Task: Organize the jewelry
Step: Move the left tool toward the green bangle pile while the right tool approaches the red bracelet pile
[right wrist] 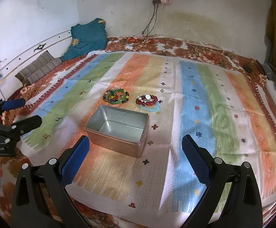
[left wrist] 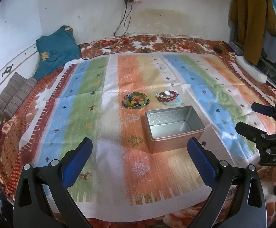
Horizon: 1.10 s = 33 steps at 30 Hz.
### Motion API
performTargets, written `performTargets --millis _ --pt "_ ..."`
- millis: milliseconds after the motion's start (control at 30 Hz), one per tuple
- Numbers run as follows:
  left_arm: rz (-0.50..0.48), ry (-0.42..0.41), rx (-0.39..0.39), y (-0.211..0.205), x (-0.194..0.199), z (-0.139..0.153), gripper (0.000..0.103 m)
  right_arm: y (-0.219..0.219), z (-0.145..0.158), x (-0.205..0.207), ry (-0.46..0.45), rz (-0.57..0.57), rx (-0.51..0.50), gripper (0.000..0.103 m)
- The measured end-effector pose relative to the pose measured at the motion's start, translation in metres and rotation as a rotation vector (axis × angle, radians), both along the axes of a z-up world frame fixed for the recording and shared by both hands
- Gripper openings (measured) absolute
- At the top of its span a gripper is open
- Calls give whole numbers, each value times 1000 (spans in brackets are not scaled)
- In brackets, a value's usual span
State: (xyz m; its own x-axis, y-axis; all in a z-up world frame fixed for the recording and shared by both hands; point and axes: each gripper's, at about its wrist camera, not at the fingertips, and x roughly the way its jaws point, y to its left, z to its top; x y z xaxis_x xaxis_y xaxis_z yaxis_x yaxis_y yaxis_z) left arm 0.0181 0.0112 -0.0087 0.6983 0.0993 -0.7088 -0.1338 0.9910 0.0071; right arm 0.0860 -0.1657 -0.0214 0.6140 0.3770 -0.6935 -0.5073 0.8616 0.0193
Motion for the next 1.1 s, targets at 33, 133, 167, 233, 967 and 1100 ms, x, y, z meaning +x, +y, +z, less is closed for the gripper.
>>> performTargets --millis 33,133,167,233,967,1100 --pt "2 0 -3 1 1 0 97 1 0 2 1 0 -2 99" --pt "3 6 3 2 8 0 97 3 1 5 0 -3 -4 99" --pt "3 8 7 2 11 1 97 5 1 7 0 -4 -7 99" --pt "5 13 21 3 17 2 97 8 2 14 8 -5 -9 99" --pt "168 132 -40 60 91 -14 97 42 -2 86 62 12 -73 99" --pt "171 169 -112 70 104 -24 97 49 -7 96 68 10 -93 99"
